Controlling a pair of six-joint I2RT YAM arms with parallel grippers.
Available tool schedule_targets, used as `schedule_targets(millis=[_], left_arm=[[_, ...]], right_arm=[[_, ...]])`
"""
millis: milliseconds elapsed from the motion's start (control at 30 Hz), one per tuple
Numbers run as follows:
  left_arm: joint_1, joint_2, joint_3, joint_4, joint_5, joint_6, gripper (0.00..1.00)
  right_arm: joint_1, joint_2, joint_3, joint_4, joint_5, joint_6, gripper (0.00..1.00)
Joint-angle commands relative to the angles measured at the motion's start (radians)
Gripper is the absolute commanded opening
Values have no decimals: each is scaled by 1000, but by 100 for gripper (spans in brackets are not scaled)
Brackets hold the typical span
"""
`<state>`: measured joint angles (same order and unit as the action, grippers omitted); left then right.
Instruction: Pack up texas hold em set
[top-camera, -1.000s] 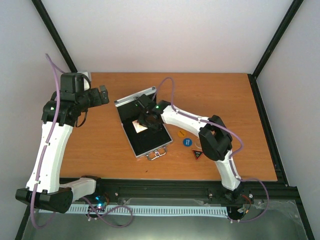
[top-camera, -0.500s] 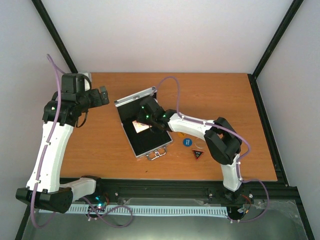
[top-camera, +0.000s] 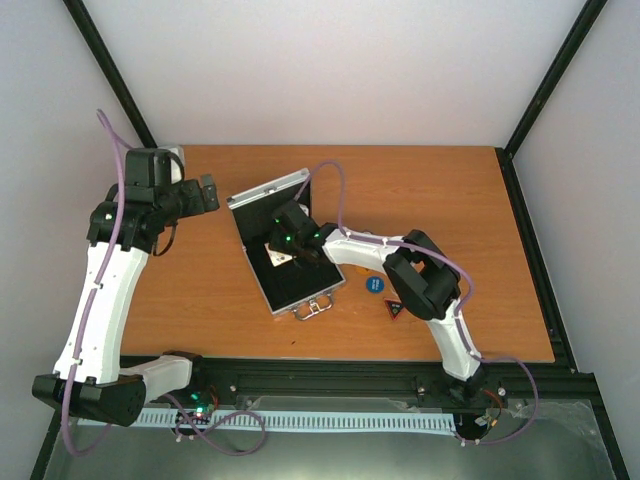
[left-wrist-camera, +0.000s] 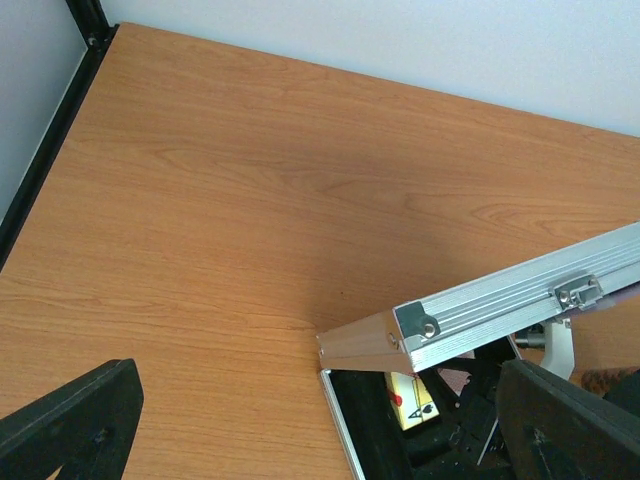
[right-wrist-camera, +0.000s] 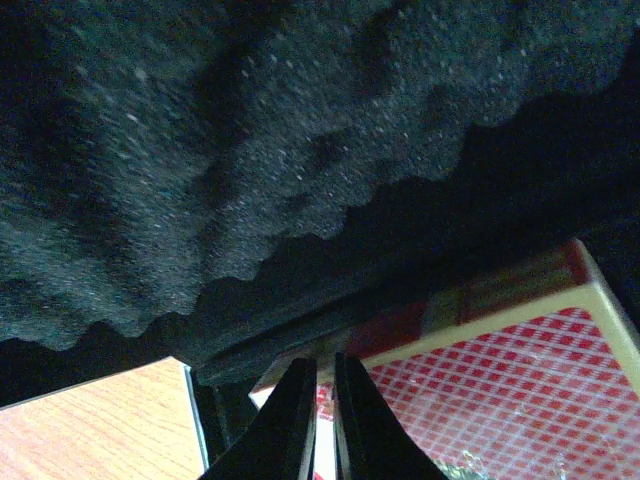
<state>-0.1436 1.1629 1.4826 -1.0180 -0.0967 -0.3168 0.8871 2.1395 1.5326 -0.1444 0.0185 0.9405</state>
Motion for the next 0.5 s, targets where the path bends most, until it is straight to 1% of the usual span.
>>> schedule_targets(millis=[0, 200, 367, 467], left_arm=[[-5, 4, -6, 6, 8, 17, 100], [-5, 3, -13, 9, 16, 16, 100], [-5, -1, -13, 9, 25, 12, 100], [-5, -4, -14, 9, 23, 13, 100]], right_arm=[[1, 55, 53, -65, -4, -12, 7], [-4, 88, 58, -100, -19, 16, 6], [-4, 58, 17, -47, -21, -9, 5], [-5, 60, 73, -130, -5, -38, 5]])
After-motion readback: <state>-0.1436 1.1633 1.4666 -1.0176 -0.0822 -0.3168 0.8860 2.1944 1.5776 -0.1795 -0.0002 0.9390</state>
